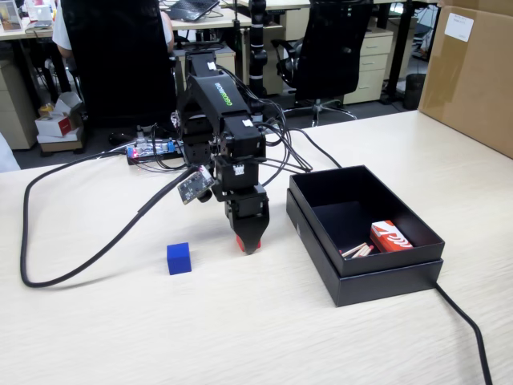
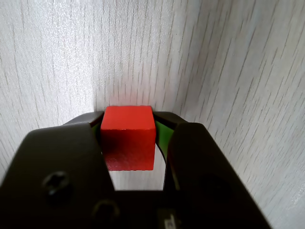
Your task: Put the red cube on top of the blue cube
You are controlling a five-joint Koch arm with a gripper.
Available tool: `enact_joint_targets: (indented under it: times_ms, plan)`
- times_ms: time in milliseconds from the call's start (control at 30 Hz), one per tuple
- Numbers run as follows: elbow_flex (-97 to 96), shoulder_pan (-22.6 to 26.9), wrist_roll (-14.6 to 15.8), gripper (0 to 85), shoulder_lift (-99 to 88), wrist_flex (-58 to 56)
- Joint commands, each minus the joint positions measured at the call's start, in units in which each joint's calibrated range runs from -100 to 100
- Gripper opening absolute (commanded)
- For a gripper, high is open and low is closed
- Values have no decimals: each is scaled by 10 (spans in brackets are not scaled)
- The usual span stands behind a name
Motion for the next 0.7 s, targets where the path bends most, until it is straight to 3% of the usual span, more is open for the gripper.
enact_joint_targets:
  times_ms: [0, 667]
  plan:
    - [34, -3, -4, 27, -36, -3]
    - [-1, -46, -17, 24, -316, -3]
